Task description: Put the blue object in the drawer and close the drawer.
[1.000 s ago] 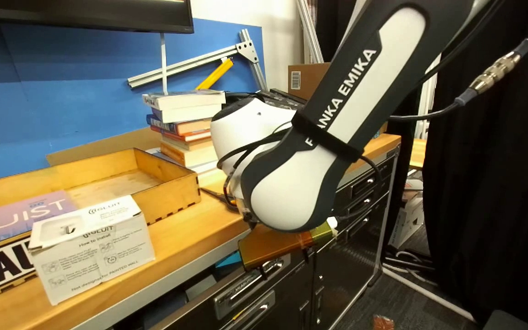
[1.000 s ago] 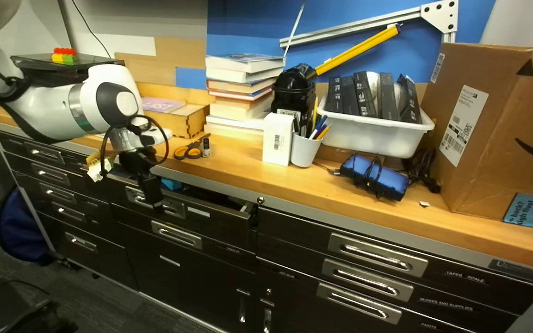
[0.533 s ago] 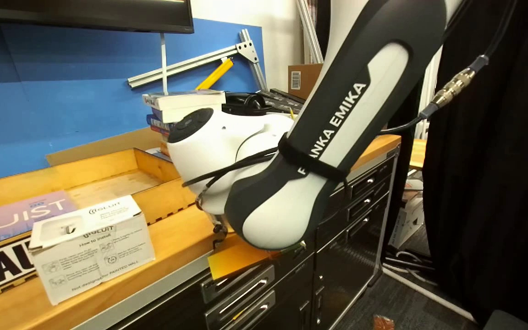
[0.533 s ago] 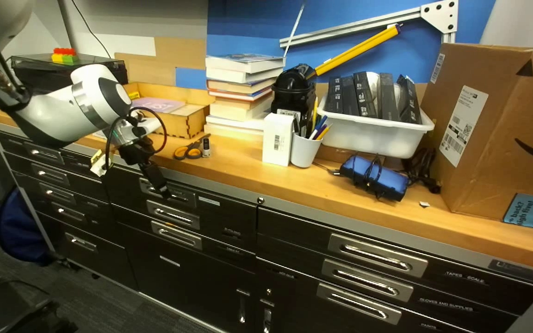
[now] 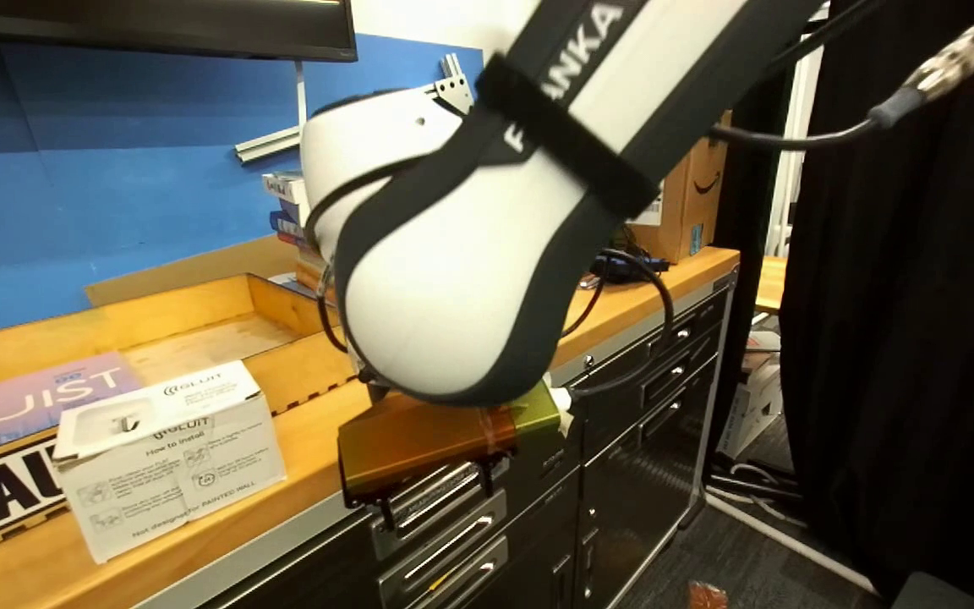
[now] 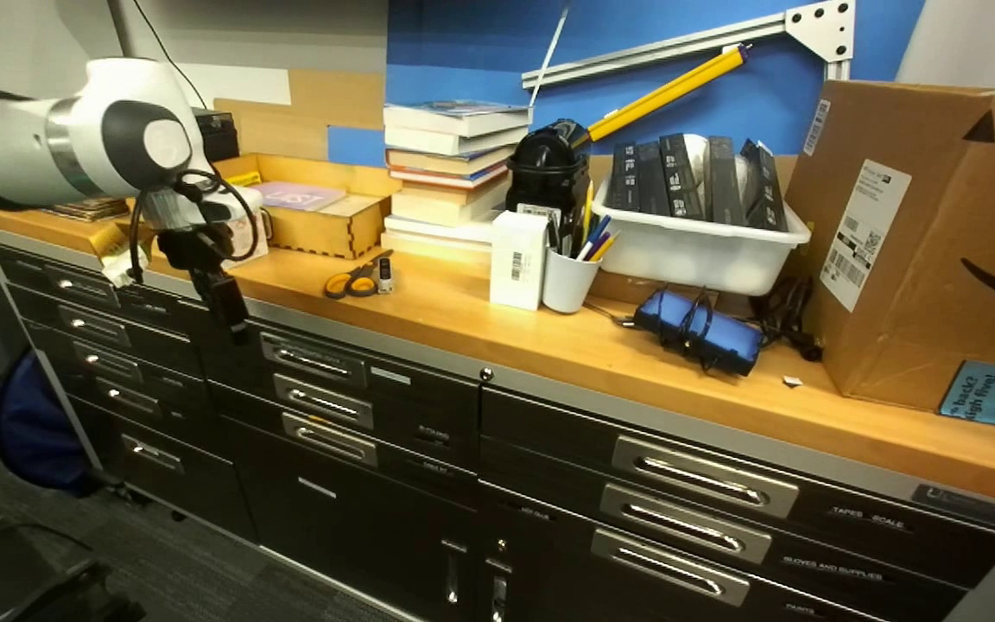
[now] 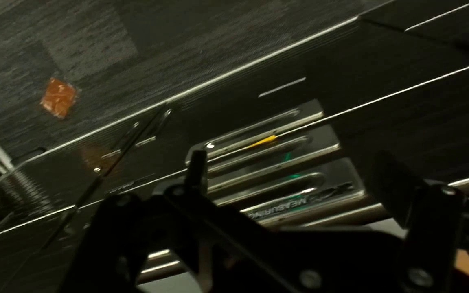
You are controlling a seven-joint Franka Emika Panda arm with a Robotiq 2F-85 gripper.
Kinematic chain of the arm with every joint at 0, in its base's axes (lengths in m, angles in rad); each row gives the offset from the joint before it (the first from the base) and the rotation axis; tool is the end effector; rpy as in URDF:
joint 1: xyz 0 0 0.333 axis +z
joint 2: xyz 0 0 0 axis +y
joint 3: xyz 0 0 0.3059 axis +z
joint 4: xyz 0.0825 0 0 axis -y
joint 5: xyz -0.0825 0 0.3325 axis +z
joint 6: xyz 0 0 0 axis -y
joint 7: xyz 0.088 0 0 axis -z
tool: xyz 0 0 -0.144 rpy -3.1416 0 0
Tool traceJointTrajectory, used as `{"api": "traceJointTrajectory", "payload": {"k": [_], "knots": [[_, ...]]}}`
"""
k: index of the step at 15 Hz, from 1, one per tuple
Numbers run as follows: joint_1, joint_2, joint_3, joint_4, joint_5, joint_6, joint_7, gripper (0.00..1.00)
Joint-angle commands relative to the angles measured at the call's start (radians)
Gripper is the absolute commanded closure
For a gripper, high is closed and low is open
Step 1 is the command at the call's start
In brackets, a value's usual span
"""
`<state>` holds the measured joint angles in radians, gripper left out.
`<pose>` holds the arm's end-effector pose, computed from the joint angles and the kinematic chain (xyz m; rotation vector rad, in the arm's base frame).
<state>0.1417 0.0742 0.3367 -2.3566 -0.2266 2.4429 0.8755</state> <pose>0.4238 0.2140 0.2931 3.0349 -0.3439 0.1391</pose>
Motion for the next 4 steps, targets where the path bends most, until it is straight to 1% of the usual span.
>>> {"api": "traceJointTrajectory", "payload": {"k": [1,2,3,4], "knots": [[-0.069,-0.120,0.122,-0.013,0.279,-0.050,-0.272,0.00],[0.014,-0.061,0.017,-0.013,0.170,-0.015,-0.155,0.00],[0.012,-0.083,0.035,-0.011,0.222,-0.029,-0.205,0.00],[0.012,-0.097,0.044,-0.011,0.243,-0.036,-0.224,0.00]]}}
